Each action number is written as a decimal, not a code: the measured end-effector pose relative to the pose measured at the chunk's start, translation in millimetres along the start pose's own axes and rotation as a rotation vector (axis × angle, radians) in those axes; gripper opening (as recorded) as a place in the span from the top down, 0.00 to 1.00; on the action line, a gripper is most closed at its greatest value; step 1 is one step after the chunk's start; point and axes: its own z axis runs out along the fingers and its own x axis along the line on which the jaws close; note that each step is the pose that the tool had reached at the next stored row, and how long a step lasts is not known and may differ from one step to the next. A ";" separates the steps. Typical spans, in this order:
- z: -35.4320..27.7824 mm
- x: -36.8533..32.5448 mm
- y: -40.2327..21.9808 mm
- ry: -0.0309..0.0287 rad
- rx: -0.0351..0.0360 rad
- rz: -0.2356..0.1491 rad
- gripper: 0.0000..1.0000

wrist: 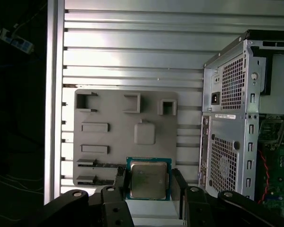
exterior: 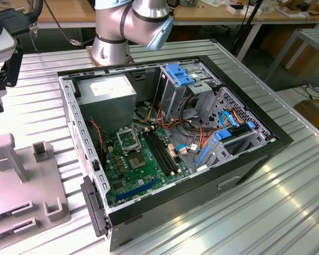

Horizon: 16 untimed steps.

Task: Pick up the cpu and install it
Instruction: 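Pick up the cpu and move it towards the insertion slot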

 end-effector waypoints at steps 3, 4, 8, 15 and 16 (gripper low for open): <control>-0.1 -3.5 -0.2 0.0001 0.0001 0.000 0.53; -0.1 -5.1 -0.3 0.0000 0.0000 0.000 0.53; -0.2 -8.6 -0.6 0.0001 0.0000 0.000 0.53; -0.4 -15.7 -1.1 0.0001 0.0000 0.000 0.53; -0.5 -17.0 -1.1 0.0001 0.0001 0.000 0.53</control>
